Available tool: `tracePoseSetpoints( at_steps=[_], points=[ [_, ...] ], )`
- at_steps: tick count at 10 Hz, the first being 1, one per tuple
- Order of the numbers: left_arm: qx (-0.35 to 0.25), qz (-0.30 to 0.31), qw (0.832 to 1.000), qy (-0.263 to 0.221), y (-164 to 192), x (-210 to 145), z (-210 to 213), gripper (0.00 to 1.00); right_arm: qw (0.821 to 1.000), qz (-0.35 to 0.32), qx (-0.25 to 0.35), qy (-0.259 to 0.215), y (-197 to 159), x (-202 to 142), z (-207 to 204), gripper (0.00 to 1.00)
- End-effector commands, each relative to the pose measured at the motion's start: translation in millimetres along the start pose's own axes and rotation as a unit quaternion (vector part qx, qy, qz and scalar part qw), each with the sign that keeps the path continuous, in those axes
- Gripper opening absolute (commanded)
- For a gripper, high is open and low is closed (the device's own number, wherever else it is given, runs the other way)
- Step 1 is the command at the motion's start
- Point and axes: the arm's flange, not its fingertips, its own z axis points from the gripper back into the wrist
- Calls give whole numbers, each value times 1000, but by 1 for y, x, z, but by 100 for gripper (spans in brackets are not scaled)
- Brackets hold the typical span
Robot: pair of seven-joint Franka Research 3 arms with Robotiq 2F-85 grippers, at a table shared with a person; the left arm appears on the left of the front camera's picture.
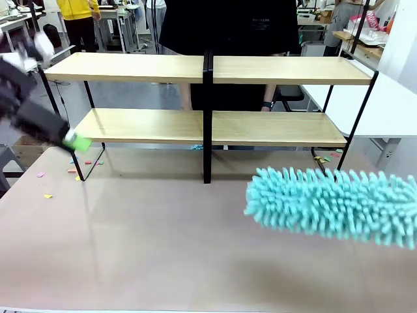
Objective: Clean the shelves.
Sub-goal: Place the Duster on the table.
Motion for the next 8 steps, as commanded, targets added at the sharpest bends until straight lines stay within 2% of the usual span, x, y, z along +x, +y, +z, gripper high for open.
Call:
tracePoseSetpoints(
  at_steps=[1,2,3,4,5,6,7,8],
  points=[
    [4,90,995,42,25,-79,-58,100,999,-3,14,49,-42,33,6,12],
    [-2,144,989,33,38,-86,-70,100,998,-30,14,59,-64,65,-1,12],
    [22,182,982,32,49,-94,-81,100,997,-49,4,62,-81,94,-6,12],
    [17,213,977,1,57,-100,-85,100,997,-47,5,55,-89,117,-9,12],
    [-22,241,968,-61,61,-97,-83,100,995,-73,-6,61,-95,137,-13,12],
    [-14,226,973,-48,61,-92,-80,100,993,-92,-15,73,-98,147,-17,12],
    [2,229,973,12,99,-17,-36,100,991,-97,-17,86,-100,153,-21,12],
    [2,229,973,12,99,-17,-36,100,990,-109,-21,88,-102,156,-22,12]
  ],
)
